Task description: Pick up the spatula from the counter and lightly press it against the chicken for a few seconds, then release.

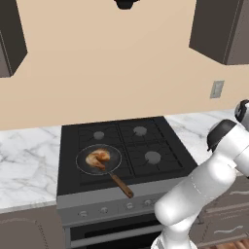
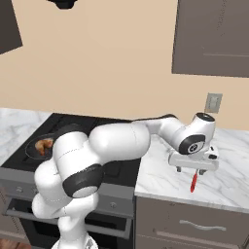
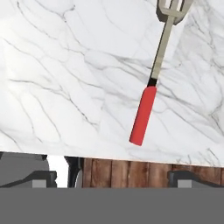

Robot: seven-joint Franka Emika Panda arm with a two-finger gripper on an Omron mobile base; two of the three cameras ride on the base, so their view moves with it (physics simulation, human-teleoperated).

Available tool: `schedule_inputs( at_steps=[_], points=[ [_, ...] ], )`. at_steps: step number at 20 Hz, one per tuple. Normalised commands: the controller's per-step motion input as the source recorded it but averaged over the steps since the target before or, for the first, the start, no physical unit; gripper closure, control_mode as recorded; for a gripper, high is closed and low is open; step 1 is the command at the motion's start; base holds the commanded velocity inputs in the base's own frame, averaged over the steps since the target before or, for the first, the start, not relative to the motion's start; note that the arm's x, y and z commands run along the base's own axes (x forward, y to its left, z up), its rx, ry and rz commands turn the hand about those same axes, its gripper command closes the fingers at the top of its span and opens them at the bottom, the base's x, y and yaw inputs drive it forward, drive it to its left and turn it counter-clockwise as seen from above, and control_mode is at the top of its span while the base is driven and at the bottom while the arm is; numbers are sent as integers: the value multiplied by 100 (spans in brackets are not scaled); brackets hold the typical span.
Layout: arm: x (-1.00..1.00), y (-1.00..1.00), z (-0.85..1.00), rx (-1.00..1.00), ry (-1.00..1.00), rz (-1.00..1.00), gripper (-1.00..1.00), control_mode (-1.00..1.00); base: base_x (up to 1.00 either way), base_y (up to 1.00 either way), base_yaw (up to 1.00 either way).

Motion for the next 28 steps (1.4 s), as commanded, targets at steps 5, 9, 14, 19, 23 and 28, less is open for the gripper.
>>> schedule_inputs(
  at_steps=[5,9,14,19,23,28],
  points=[
    [13,-10,-19,2,2,1,-100,-100,0,0,0],
    [12,-12,-22,1,2,0,-100,-100,0,0,0],
    [12,-6,-12,1,1,0,-100,-100,0,0,0],
    [8,-2,-9,2,2,0,-100,-100,0,0,0],
    [5,-1,-19,1,5,0,-100,-100,0,0,0],
    [5,0,-18,0,4,0,-100,-100,0,0,0]
  ],
)
